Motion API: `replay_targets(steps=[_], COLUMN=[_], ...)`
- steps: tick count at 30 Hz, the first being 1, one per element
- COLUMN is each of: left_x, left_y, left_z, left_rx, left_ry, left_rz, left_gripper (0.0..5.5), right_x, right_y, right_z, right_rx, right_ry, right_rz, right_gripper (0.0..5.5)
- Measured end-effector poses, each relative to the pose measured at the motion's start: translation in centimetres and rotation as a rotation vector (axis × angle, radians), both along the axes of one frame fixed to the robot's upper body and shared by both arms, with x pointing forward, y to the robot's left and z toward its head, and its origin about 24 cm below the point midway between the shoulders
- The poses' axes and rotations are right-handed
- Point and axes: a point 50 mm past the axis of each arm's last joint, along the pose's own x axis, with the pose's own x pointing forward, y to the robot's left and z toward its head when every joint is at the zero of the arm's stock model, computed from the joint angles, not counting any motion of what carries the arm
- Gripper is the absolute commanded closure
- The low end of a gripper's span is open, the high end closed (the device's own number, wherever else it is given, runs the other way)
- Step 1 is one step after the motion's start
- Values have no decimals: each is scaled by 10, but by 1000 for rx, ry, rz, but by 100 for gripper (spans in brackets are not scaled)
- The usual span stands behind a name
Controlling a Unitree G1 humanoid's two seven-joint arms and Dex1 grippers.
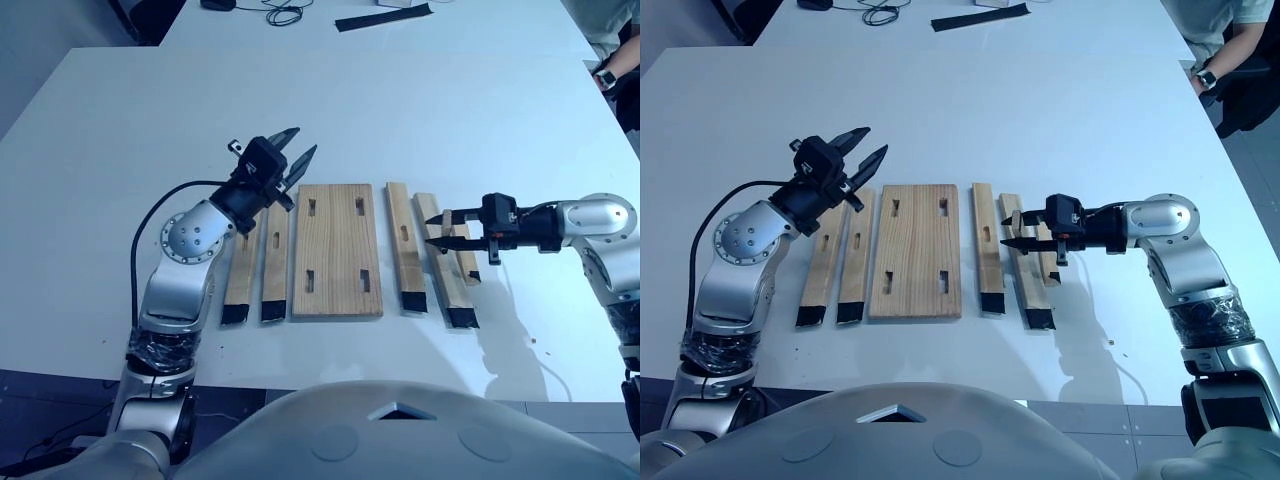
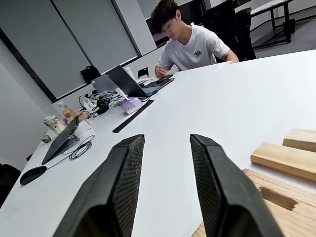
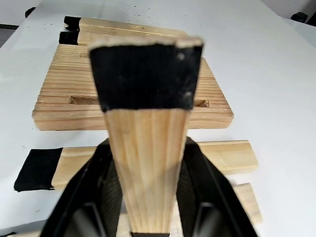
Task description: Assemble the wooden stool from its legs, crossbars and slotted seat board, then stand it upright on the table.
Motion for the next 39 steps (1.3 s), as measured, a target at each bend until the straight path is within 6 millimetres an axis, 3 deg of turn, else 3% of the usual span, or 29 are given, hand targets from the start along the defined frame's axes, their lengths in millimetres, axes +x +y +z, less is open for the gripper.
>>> replay_targets(steps=[12, 14, 19, 25, 28, 33, 37, 39], left_x=[1, 3, 6, 7, 5, -7, -7, -4], left_y=[2, 2, 3, -1, -6, -30, -51, -64], left_z=[1, 3, -2, -6, -14, -36, -35, -24], left_rx=[6, 3, -4, -16, -49, -169, -327, -449], left_ry=[2, -6, 17, 46, 150, 461, 664, 733], left_rz=[19, 26, 45, 47, 20, -75, -148, -205], left_gripper=[380, 380, 380, 380, 380, 380, 380, 380], right_x=[0, 6, 24, 26, 36, 56, 56, 50], right_y=[-14, -11, 8, 7, 8, 35, 65, 82], right_z=[4, 5, 33, 36, 60, 139, 170, 172], right_rx=[52, 95, 240, 275, 401, 727, 920, 957], right_ry=[28, 42, -11, 8, -10, -144, -143, -131], right_rz=[-172, -232, -259, -291, -348, -327, -298, -269], right_gripper=[420, 420, 420, 420, 420, 420, 420, 420])
